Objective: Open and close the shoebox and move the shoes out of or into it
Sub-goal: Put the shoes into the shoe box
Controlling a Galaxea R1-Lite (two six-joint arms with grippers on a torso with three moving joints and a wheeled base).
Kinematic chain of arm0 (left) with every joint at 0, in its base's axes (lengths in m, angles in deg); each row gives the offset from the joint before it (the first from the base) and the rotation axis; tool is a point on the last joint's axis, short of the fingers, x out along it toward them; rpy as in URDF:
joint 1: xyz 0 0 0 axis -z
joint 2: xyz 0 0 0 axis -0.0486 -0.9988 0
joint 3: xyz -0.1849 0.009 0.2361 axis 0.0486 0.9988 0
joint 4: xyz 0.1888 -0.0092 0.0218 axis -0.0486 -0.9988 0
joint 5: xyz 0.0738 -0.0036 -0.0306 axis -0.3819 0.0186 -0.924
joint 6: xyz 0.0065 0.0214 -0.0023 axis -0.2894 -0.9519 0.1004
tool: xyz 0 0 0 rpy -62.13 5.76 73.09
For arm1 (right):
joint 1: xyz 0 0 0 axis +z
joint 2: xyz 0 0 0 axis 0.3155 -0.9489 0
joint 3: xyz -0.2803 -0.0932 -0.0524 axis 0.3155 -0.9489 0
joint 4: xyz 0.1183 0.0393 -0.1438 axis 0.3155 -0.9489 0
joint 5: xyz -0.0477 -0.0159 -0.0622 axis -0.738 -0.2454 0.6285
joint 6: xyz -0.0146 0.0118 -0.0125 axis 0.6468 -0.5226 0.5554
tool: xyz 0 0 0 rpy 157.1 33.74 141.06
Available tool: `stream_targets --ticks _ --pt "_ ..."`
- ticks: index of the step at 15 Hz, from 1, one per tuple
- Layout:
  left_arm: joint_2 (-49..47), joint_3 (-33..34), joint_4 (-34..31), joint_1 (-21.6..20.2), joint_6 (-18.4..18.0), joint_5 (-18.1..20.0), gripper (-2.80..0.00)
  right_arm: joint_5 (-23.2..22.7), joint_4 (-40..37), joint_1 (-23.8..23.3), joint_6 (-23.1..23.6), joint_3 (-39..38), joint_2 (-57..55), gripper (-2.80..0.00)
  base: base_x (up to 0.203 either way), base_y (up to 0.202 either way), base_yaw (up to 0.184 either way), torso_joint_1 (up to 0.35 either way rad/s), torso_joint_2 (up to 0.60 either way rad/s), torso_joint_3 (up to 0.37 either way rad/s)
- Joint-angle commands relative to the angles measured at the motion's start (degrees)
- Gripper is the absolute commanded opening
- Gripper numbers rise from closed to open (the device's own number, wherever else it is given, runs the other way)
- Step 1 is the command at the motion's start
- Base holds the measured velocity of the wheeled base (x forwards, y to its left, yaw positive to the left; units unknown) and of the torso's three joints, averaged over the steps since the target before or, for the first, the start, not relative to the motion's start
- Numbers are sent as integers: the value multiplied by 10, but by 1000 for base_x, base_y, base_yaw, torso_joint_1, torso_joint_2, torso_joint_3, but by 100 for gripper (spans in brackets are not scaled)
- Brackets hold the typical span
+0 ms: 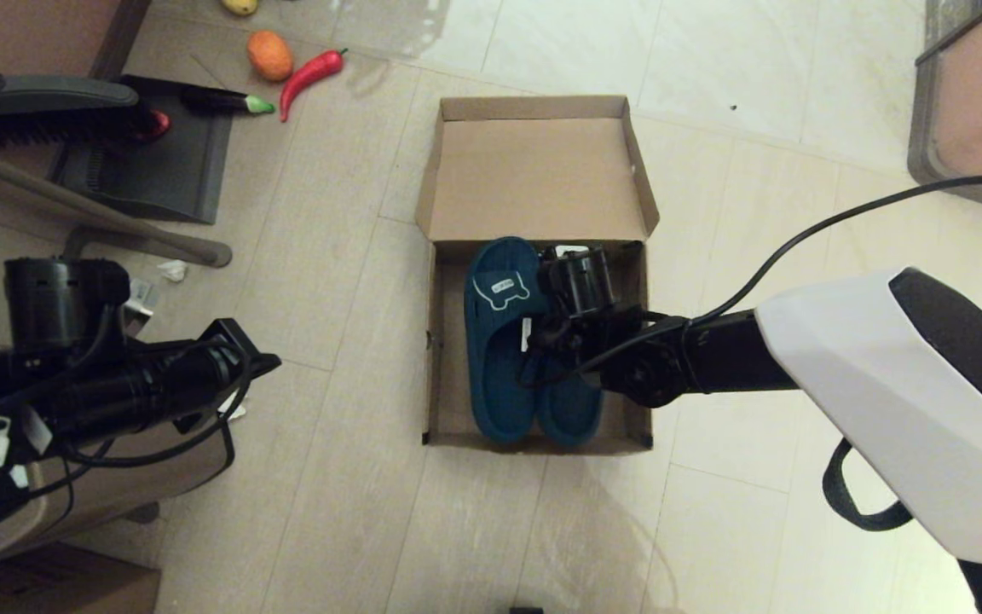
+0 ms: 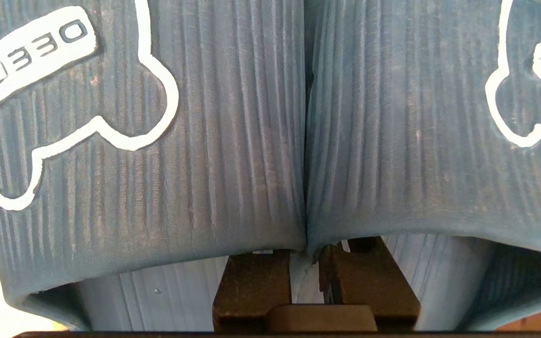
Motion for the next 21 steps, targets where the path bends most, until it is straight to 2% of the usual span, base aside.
stream_targets --ticks 1,5,6,21 --pt "3 2 2 -5 2 0 -280 1 2 0 -1 0 -14 -280 0 0 0 0 0 0" --pt "12 4 1 -8 1 0 -280 1 8 -3 -3 1 -26 -280 0 0 0 0 0 0" --pt "16 6 0 -8 1 0 -280 2 18 -3 -3 1 -29 0 0 0 0 0 0 0" --pt "41 22 -4 -8 0 0 -280 14 32 -4 -2 -2 -39 0 0 0 0 0 0 0"
